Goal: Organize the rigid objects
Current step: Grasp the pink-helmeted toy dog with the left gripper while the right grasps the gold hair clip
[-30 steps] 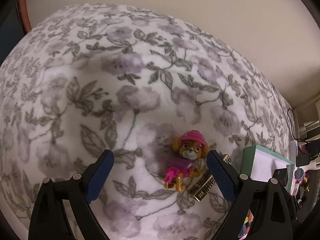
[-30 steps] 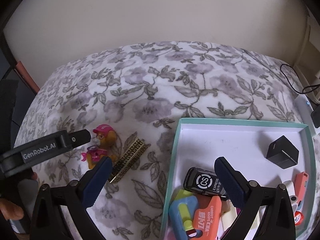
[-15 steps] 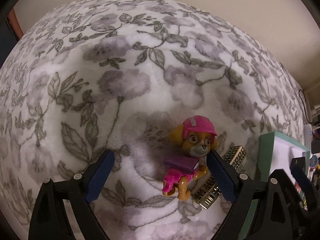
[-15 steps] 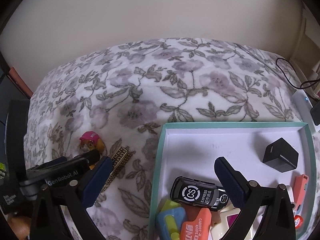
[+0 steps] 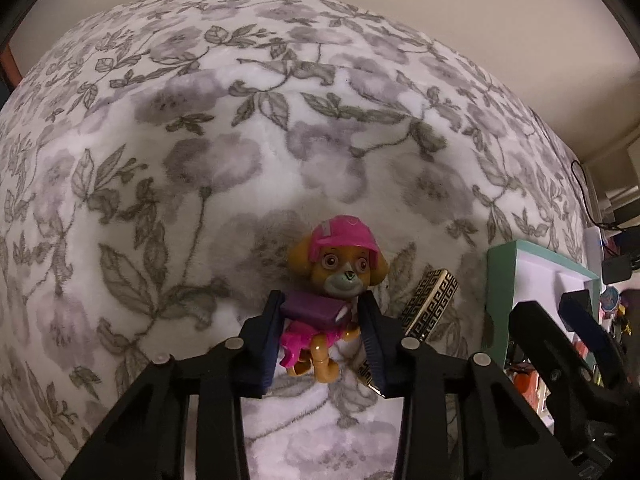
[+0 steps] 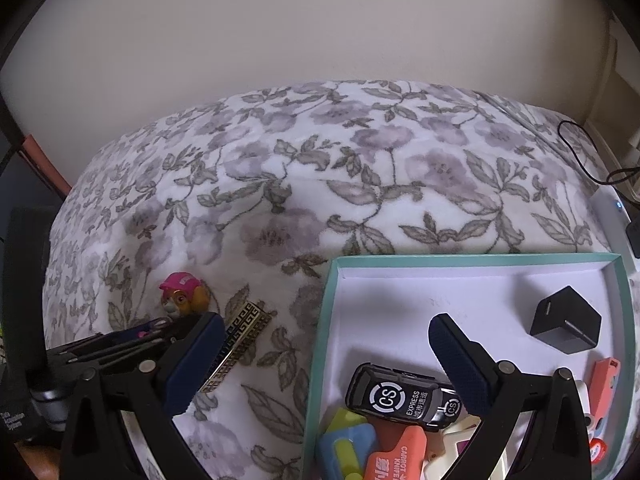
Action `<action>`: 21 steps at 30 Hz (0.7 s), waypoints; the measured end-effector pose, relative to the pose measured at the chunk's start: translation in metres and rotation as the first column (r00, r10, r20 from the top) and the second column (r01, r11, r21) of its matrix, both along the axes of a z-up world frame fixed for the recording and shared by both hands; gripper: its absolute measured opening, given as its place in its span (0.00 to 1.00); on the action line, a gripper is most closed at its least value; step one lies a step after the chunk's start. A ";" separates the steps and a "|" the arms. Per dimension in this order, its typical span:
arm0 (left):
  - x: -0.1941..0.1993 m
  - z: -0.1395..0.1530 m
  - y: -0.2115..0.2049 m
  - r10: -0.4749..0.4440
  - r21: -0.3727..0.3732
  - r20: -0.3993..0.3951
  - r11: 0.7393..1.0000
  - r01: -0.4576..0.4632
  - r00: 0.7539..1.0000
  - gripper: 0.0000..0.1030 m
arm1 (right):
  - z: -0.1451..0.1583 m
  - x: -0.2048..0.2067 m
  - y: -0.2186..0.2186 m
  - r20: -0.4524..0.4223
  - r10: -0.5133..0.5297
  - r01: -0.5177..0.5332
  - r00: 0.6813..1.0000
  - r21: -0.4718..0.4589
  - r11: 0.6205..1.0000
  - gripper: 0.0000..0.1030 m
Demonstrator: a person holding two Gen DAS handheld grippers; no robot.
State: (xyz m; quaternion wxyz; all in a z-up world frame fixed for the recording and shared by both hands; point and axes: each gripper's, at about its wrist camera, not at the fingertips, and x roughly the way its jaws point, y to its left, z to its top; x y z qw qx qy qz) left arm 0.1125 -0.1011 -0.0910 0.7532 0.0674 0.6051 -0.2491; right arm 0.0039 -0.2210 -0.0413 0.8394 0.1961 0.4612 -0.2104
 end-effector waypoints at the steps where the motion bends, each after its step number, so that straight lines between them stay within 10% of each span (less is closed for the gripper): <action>1: 0.000 0.000 0.000 0.001 0.000 -0.001 1.000 -0.001 1.000 0.38 | 0.000 0.001 0.001 0.003 0.005 -0.005 1.000 -0.001 1.000 1.00; 21: 0.015 0.000 0.067 0.153 0.034 -0.049 0.988 -0.152 0.987 0.37 | -0.004 0.018 0.047 -0.043 0.317 -0.320 0.948 -0.119 0.940 1.00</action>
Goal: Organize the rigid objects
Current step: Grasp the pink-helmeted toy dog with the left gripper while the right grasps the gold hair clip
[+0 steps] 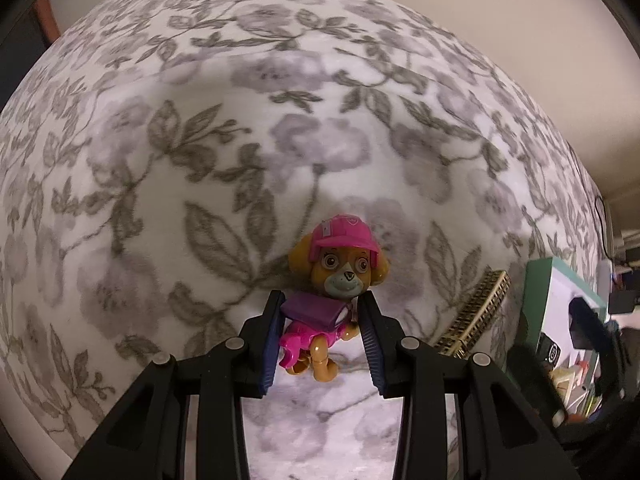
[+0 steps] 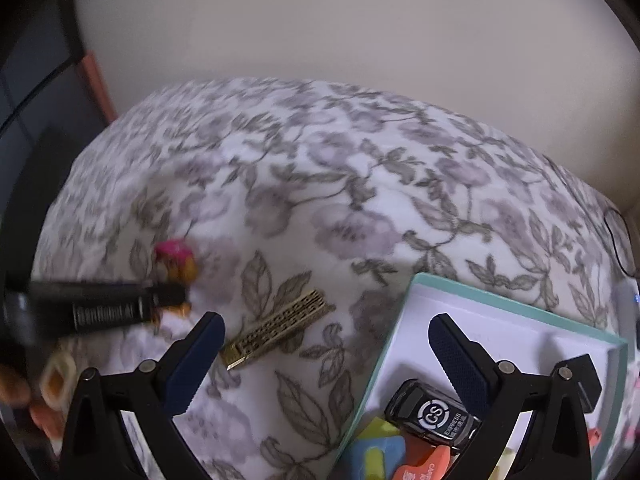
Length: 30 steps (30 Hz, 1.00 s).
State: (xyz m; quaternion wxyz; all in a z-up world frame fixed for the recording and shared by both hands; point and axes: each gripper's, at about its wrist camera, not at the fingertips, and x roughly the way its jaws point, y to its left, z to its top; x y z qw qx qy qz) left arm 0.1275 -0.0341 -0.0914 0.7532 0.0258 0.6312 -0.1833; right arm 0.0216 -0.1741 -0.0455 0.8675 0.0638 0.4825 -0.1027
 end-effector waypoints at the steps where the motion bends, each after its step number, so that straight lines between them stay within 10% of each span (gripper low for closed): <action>1: 0.000 0.000 0.003 0.005 -0.003 -0.002 1.000 -0.005 1.000 0.37 | -0.001 -0.001 0.002 -0.006 0.013 -0.013 1.000 -0.011 1.000 1.00; 11: 0.000 0.000 0.003 0.010 -0.011 -0.012 1.000 -0.010 1.000 0.37 | -0.018 -0.001 0.022 -0.106 0.100 -0.117 0.989 -0.170 0.979 1.00; 30: 0.002 0.002 0.011 0.046 -0.041 -0.036 0.998 -0.047 0.998 0.37 | -0.029 0.017 0.035 -0.099 0.108 -0.126 0.989 -0.199 0.972 1.00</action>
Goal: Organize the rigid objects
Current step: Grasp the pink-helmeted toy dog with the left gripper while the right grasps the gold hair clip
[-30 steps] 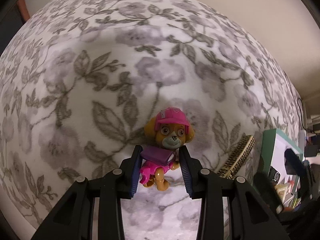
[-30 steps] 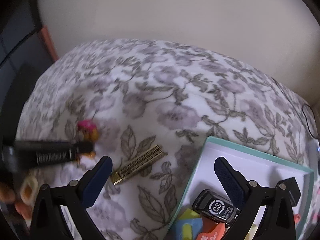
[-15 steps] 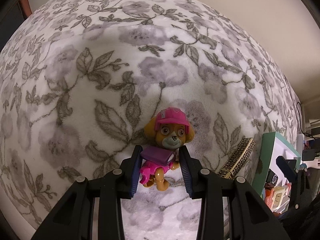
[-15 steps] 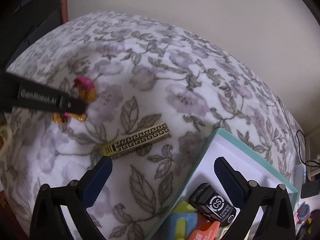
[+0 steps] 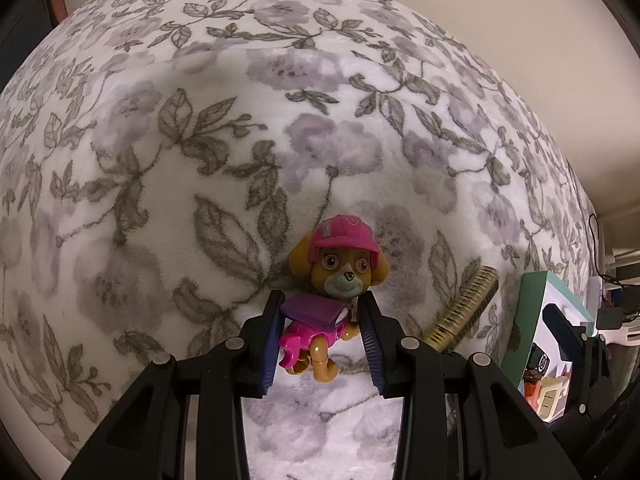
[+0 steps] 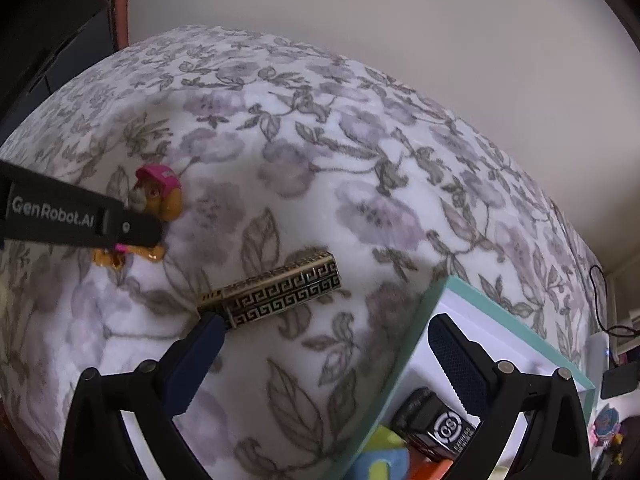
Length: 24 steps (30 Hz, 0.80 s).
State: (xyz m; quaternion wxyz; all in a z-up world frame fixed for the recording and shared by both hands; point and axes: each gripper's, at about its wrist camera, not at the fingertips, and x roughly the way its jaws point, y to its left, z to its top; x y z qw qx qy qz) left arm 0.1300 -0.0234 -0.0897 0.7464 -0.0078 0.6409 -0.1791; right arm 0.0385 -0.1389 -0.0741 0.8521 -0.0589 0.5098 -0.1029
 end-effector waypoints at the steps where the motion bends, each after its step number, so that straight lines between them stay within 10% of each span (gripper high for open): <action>1: 0.000 0.000 0.001 0.002 -0.002 -0.001 1.000 -0.002 1.000 0.37 | 0.000 0.001 0.002 0.001 0.018 -0.018 1.000 0.012 1.000 1.00; 24: 0.001 0.000 0.003 0.016 -0.008 -0.010 1.000 -0.016 1.000 0.37 | -0.021 0.023 0.007 -0.031 0.149 -0.144 0.988 0.123 0.982 1.00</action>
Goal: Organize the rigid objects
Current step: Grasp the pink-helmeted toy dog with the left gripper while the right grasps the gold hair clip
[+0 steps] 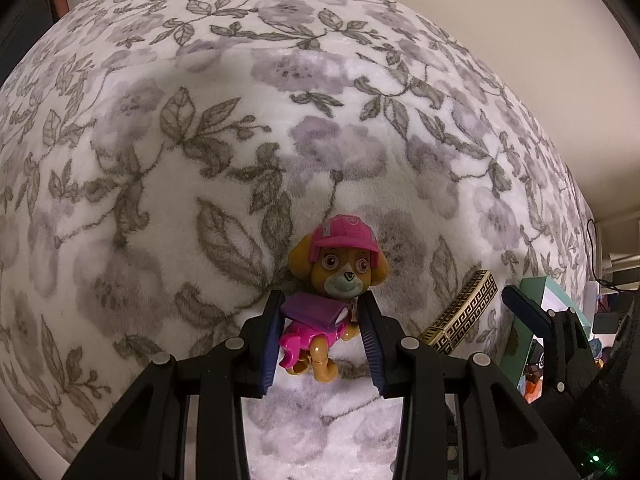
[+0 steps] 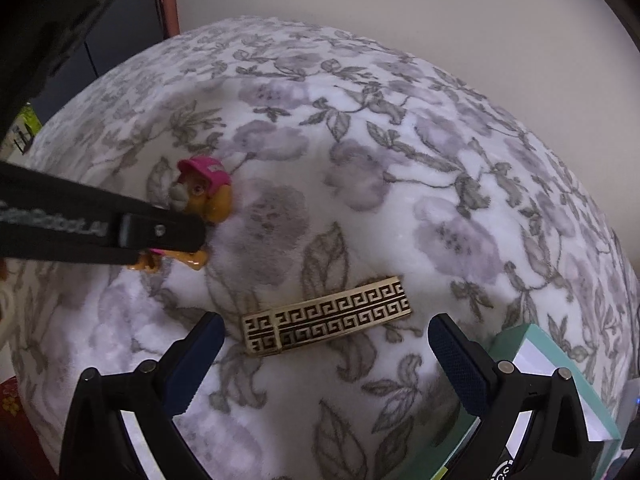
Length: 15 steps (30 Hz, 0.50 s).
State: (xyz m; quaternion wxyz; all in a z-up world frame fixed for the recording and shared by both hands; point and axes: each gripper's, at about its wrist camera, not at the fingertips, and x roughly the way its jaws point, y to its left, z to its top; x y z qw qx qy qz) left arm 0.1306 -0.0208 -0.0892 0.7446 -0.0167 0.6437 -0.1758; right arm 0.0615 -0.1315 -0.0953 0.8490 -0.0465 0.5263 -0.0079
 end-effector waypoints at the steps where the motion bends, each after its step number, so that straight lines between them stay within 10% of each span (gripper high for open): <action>1: 0.000 0.000 -0.001 0.001 0.002 0.001 1.000 -0.001 1.000 0.37 | 0.000 0.000 0.000 0.000 0.000 0.000 1.000 -0.001 1.000 1.00; 15: 0.001 0.000 -0.003 -0.002 0.006 0.008 1.000 0.002 1.000 0.37 | 0.005 -0.002 0.004 0.022 0.014 -0.014 1.000 -0.009 1.000 0.82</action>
